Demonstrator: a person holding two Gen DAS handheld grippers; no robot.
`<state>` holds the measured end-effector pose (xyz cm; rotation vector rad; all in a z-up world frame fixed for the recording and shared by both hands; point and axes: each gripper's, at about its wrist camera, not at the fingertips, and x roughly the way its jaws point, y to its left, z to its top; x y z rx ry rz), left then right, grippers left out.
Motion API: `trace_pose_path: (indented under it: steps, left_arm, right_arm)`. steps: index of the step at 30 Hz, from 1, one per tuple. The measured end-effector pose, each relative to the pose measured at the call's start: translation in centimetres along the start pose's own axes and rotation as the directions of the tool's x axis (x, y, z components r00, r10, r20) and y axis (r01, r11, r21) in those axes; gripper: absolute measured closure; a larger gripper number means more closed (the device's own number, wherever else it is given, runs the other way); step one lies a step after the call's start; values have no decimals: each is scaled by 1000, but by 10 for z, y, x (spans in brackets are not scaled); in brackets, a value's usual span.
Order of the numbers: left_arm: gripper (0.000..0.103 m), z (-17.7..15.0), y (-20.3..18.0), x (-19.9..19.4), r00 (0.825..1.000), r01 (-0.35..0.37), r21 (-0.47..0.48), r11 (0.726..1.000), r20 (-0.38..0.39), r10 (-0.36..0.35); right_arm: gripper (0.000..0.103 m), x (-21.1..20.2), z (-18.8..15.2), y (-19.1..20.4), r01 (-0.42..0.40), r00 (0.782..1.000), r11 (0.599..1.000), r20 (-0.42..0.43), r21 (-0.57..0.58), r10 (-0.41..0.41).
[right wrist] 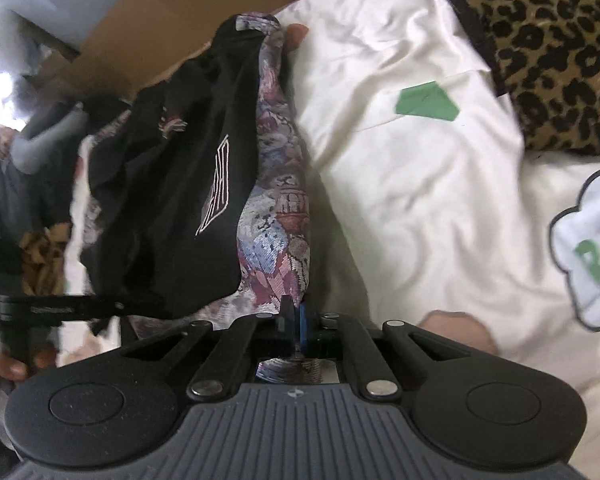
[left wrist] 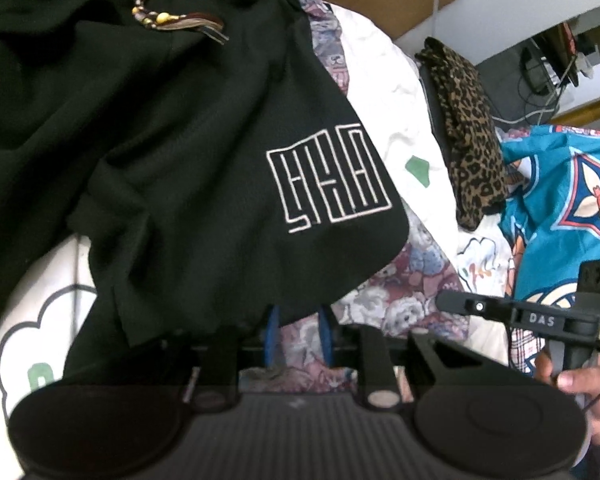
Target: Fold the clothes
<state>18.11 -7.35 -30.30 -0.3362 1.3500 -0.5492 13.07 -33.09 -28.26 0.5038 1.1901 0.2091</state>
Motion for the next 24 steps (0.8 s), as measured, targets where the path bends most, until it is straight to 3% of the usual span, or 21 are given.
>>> trace_pose_path:
  steps: [4,12,18,22,24]
  left_arm:
    - [75,0,-1,2,1000,-4,11,1000,-7,4]
    - [74,1,1,2,1000,-9,14,1000,-8,9]
    - [62,-5,-7,7,1000,-12,50,999,-21,13]
    - [54,-8,-13,10,999,-13,73,997,-30,15]
    - [52,-10,-15,12,999,-14,85,996,-34,17]
  right_arm:
    - [101,-2,0,11,110,994,990,20,-85,-108]
    - [88,11,0,15,3,1000,1000,6,-28,-3]
    - [85,21,-5,16,-26,1000,1000,-13,2,26]
    - [73,29,-11,16,-52,998,998,-35,31,53]
    - [72,37,-16,14,-58,997,997,-47,48,60]
